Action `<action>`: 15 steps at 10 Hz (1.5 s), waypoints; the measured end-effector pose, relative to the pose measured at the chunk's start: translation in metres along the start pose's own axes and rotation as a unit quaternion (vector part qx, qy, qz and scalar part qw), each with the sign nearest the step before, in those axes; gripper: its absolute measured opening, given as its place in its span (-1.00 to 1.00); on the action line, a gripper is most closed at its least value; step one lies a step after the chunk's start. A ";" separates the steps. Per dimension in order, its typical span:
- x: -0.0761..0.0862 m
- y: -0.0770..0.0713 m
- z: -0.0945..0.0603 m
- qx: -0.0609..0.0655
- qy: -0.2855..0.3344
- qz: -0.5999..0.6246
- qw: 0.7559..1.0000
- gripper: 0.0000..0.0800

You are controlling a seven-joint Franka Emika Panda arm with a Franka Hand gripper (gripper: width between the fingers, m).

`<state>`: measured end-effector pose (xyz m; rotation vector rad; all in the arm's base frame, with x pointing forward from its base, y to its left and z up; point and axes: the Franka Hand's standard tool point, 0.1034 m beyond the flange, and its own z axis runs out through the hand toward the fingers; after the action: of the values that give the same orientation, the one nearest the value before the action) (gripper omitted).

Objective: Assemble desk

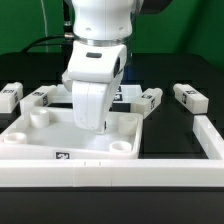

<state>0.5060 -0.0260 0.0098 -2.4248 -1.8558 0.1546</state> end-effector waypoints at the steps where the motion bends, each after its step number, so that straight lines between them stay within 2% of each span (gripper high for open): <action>1: 0.000 0.000 0.000 0.001 0.000 0.000 1.000 -0.34; 2: 0.000 -0.002 0.001 0.004 -0.001 0.000 1.000 -0.79; 10: 0.002 -0.004 0.001 0.004 -0.005 -0.017 1.000 -0.82; 13: 0.032 -0.009 -0.001 -0.001 -0.005 -0.080 0.997 -0.82; 14: 0.037 -0.011 0.000 0.000 -0.004 -0.086 0.996 -0.82; 15: 0.035 -0.010 0.000 0.000 -0.004 -0.083 0.997 -0.82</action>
Offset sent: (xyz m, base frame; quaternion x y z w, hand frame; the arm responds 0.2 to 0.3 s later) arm 0.0000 0.0000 0.0000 0.0000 0.0000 0.0000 1.0000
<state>0.5053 0.0101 0.0106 -2.2604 -2.0490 0.1524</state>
